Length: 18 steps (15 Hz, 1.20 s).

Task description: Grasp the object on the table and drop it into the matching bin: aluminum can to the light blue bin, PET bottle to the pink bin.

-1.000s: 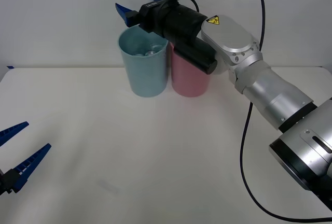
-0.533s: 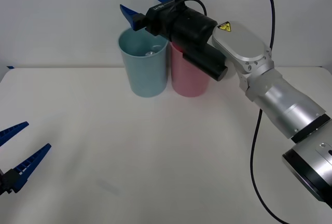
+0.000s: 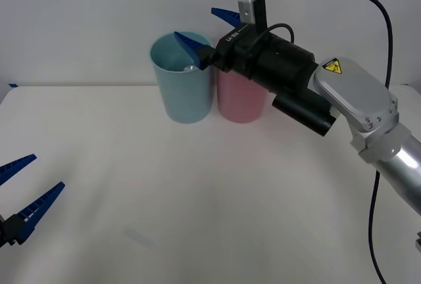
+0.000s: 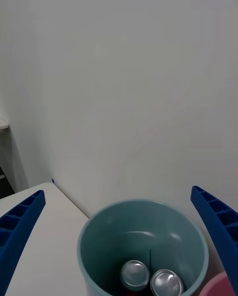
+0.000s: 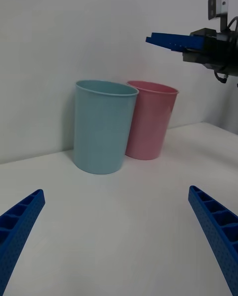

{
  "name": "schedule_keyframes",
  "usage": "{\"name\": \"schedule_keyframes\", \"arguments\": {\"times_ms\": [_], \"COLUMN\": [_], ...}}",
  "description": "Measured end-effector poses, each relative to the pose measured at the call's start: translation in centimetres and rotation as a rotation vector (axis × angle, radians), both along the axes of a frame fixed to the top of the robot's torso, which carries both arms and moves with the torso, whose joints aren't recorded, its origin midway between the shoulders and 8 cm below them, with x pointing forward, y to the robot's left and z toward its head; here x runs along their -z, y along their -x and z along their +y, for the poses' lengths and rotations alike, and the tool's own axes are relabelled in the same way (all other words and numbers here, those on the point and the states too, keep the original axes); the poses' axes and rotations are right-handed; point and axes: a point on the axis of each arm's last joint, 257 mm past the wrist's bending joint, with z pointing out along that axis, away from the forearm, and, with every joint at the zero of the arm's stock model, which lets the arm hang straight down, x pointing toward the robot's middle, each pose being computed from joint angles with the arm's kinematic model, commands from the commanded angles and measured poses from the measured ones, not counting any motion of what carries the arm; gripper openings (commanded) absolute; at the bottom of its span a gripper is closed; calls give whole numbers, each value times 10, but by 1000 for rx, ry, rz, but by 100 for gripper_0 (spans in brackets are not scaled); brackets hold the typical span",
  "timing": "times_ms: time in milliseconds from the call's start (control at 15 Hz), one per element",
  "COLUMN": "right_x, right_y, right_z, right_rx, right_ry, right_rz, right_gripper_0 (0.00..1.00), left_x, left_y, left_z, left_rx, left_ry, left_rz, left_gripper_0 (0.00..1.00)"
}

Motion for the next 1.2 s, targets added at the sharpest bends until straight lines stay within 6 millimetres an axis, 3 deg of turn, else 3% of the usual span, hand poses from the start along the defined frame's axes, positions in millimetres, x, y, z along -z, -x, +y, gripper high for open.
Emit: {"name": "schedule_keyframes", "arguments": {"times_ms": [400,733,1200], "right_x": [22,43,90], "right_y": [49,87,120], "right_z": [-45,-94,-178], "right_rx": [-67,-58,9], "right_ry": [29,38,145], "right_rz": [0,-2,-37], "right_gripper_0": [100,100,100], "left_x": [0,0,0], "left_y": [0,0,0], "left_z": [0,0,0], "left_rx": [0,0,0], "left_ry": [0,0,0], "left_rz": [0,0,0], "left_gripper_0": [100,100,100]}}
